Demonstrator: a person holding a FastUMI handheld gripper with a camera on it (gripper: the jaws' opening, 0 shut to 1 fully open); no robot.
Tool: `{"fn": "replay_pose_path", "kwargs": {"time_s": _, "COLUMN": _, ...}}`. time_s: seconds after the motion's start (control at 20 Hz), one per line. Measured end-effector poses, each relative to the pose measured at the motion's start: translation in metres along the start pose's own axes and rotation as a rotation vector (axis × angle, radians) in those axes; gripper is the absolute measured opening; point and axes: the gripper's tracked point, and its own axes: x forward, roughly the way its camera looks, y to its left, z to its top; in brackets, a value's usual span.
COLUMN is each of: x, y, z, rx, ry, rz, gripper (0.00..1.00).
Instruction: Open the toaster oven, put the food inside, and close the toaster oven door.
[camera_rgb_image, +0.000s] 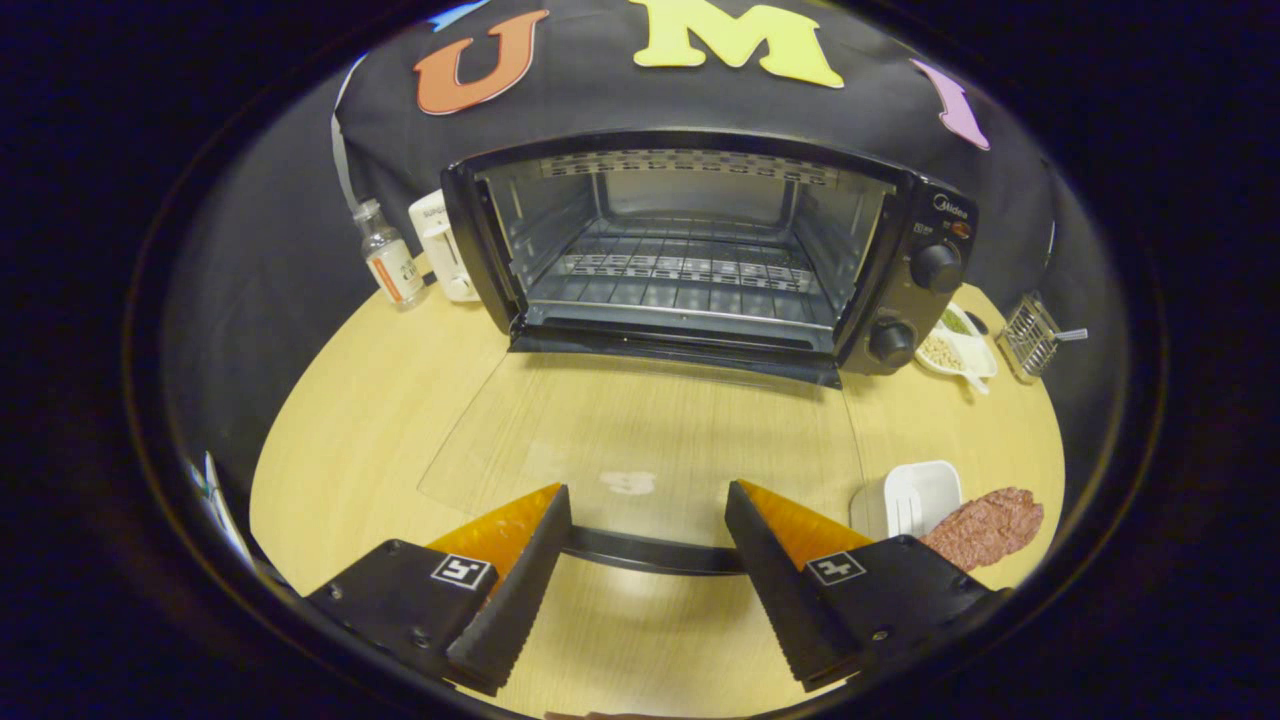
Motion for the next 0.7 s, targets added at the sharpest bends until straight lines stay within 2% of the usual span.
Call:
{"fn": "replay_pose_path", "kwargs": {"time_s": 0.3, "x": -0.032, "y": 0.017, "z": -0.016, "rx": 0.017, "ry": 0.038, "rz": 0.113, "gripper": 0.99}}
{"fn": "replay_pose_path", "kwargs": {"time_s": 0.7, "x": -0.093, "y": -0.026, "z": -0.010, "rx": -0.029, "ry": -0.031, "rz": 0.105, "gripper": 0.99}}
